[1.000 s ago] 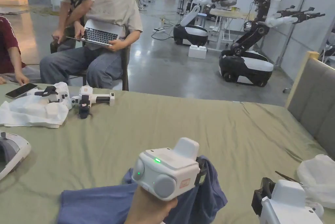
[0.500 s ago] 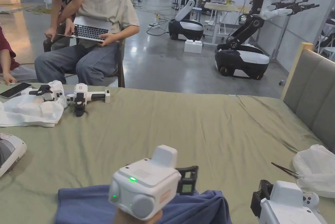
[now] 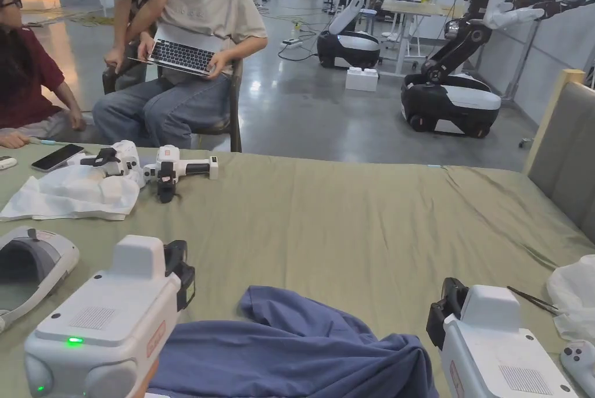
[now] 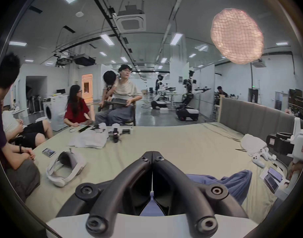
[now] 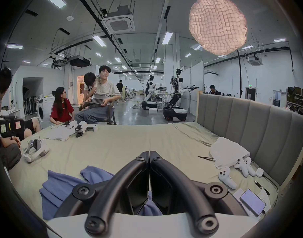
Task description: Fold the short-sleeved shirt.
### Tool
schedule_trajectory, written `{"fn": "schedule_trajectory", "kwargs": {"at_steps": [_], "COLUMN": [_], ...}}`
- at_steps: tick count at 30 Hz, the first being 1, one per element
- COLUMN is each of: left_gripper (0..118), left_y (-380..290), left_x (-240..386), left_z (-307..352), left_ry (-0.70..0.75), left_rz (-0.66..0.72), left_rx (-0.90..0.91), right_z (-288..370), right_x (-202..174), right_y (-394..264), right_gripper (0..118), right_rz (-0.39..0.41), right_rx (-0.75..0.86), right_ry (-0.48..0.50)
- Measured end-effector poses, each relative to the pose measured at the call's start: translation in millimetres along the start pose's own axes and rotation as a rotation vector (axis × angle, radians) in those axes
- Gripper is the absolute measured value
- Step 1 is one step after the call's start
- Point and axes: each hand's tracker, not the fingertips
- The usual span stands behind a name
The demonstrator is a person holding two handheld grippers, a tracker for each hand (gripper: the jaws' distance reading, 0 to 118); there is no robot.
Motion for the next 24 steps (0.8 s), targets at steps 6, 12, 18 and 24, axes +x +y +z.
{"fn": "schedule_trajectory", "kwargs": {"at_steps": [6,12,18,24], "left_gripper": [0,0,14,80], "left_y": [-22.1,-58.9,-93.3,-121.2], "left_x": [-42.2,-97.1,-115.0,-115.1], "left_z": [-7.9,-60.8,-121.3,-178.2], "left_ry": [0.079,0.087,0.065,0.094], "left_rz": [0.071,0.158,0.207,0.175], "left_rx": [-0.107,-0.377,-0.57,-0.676], "right_z": [-3.5,-10.9,-21.3,-26.1], "right_x": [-16.0,-22.1,-19.2,-8.8], "right_y": [4.3,1.7,-8.1,-19.9], "right_gripper": [0,0,0,0], "right_rz": [0.013,0.029,0.035,0.045], "right_rx": [0.017,-0.014,-0.056,-0.106], "right_ry": [0.032,0.053,0.046,0.025]}}
